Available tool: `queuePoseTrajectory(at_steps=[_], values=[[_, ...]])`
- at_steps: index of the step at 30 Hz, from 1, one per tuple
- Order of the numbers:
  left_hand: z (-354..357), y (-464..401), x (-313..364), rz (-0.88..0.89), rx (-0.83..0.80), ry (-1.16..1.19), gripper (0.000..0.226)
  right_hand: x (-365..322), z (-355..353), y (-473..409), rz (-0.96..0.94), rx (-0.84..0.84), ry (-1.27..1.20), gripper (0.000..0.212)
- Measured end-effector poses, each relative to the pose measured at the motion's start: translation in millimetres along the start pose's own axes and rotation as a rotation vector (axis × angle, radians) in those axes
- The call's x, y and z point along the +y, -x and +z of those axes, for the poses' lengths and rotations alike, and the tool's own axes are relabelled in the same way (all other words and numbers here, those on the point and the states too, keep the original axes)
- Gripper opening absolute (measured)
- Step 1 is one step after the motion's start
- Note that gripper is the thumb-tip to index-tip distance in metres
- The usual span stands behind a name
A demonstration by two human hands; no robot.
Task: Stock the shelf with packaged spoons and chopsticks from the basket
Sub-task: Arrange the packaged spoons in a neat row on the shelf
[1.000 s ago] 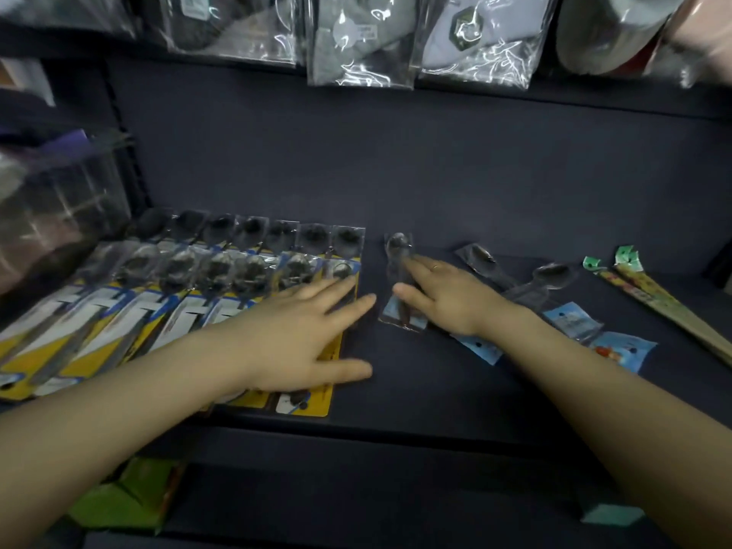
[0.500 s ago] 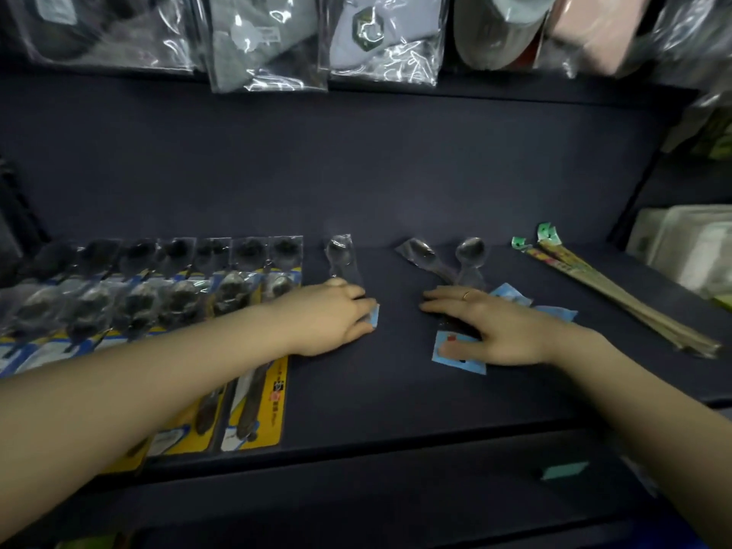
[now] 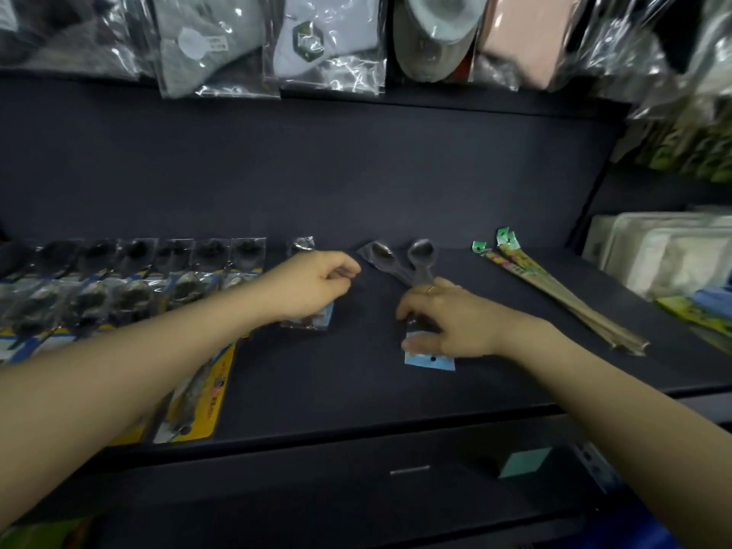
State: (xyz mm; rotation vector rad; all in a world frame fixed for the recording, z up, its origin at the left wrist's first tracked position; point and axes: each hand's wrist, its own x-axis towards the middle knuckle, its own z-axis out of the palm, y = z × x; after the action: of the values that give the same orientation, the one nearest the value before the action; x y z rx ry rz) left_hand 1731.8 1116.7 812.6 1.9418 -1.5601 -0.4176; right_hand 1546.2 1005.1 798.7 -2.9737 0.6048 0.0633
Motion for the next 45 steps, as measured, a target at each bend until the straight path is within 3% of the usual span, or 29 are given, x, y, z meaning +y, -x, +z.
queuePoseTrajectory(at_steps=[3, 6, 9, 12, 15, 18, 20, 23, 25, 27, 28, 34, 39, 42, 45], values=[[21, -10, 20, -0.062, -0.034, 0.209, 0.025, 5, 3, 2, -0.077, 0.072, 0.122, 0.017], [40, -20, 40, -0.203, -0.109, 0.475, 0.021, 6, 8, -2, -0.047, 0.139, 0.334, 0.029], [54, -32, 51, -0.355, -0.146, 0.642, 0.034, 14, 6, 0, -0.105, 0.433, 0.331, 0.03], [62, -45, 59, -0.456, -0.146, 0.984, 0.044, 32, 1, 9, -0.267, 0.756, 0.284, 0.026], [70, -51, 69, -0.491, -0.078, 1.115, 0.032, 30, 4, 34, -0.472, 0.834, 0.282, 0.018], [79, -52, 76, -0.451, -0.02, 1.092, 0.022, 32, 12, 57, -0.578, 0.751, 0.307, 0.011], [78, -50, 81, -0.392, 0.035, 1.078, 0.017, 37, 14, 67, -0.546, 0.692, 0.133, 0.016], [66, -47, 86, -0.28, 0.151, 1.053, 0.012, 41, 5, 77, -0.171, 0.618, -0.44, 0.054], [57, -44, 86, -0.244, 0.232, 0.993, 0.006, 45, -4, 75, 0.097, 0.506, -0.932, 0.056], [51, -40, 85, -0.235, 0.273, 0.945, 0.003, 50, -8, 68, 0.169, 0.292, -1.311, 0.061], [49, -38, 84, -0.239, 0.287, 0.931, 0.007, 49, -7, 65, 0.158, 0.217, -1.376, 0.066], [46, -28, 67, -0.27, 0.357, 0.991, 0.01, 25, 4, 55, -0.035, 0.161, -1.212, 0.088], [33, -23, 57, -0.278, 0.411, 1.028, 0.008, 8, 11, 42, -0.171, 0.166, -1.073, 0.033], [26, -21, 52, -0.322, 0.391, 1.043, 0.007, 2, 17, 32, -0.207, 0.246, -0.972, 0.031], [22, -18, 47, -0.389, 0.34, 1.035, 0.014, -6, 18, 23, -0.281, 0.477, -0.667, 0.033]])
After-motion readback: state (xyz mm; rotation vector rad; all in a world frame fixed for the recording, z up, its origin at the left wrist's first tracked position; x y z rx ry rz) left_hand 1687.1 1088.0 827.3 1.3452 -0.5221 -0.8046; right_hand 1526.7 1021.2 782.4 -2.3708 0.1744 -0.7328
